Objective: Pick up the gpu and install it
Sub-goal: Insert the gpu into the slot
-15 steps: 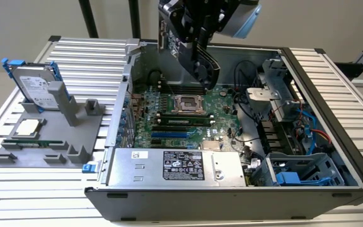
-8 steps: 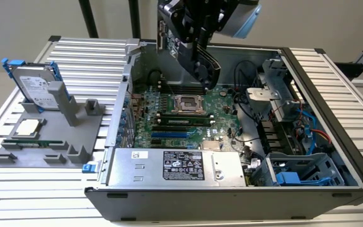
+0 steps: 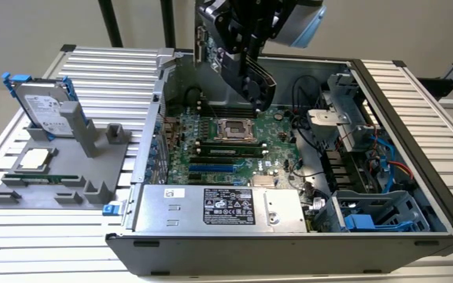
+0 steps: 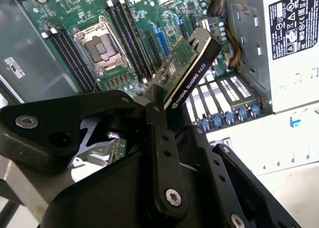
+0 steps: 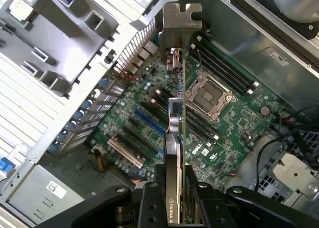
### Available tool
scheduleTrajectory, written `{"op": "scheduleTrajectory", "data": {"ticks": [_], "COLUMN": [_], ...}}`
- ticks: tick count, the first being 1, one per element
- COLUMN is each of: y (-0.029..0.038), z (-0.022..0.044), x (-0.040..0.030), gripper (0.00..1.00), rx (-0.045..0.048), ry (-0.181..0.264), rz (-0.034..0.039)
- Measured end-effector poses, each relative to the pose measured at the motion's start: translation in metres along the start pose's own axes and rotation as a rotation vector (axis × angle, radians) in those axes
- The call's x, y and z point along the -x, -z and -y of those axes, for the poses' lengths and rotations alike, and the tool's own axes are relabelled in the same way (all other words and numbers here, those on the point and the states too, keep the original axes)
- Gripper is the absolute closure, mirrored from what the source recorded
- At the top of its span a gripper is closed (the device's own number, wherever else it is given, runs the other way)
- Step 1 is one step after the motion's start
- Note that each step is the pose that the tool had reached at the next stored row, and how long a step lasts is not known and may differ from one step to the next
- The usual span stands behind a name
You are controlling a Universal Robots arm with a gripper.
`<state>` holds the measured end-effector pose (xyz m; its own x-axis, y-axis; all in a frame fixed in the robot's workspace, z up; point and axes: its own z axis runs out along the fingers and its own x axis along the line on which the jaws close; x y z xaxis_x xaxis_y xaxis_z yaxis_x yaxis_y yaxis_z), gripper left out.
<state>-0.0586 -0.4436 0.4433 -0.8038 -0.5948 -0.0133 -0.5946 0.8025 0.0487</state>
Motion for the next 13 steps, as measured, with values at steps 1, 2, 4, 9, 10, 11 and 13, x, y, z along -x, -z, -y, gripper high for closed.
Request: {"op": "scheduleTrajectory", "data": {"ticks": [1, 2, 4, 9, 10, 11, 13], "y": [0.0, 0.0, 0.0, 0.0, 0.0, 0.0, 0.0], "z": [0.0, 0.0, 0.0, 0.0, 0.0, 0.0, 0.0], "x": [0.0, 0.0, 0.0, 0.0, 0.0, 0.0, 0.0], "gripper": [1.0, 1.0, 1.0, 1.0, 1.0, 1.0, 1.0], "rx": [0.0001, 0.0001, 0.0002, 0.0005, 0.0005, 0.0005, 0.0007], "ry": [0.004, 0.007, 0.015, 0.034, 0.037, 0.04, 0.048], "rz": [-0.0002, -0.0003, -0.0008, -0.0016, -0.0018, -0.002, -0.0024]}}
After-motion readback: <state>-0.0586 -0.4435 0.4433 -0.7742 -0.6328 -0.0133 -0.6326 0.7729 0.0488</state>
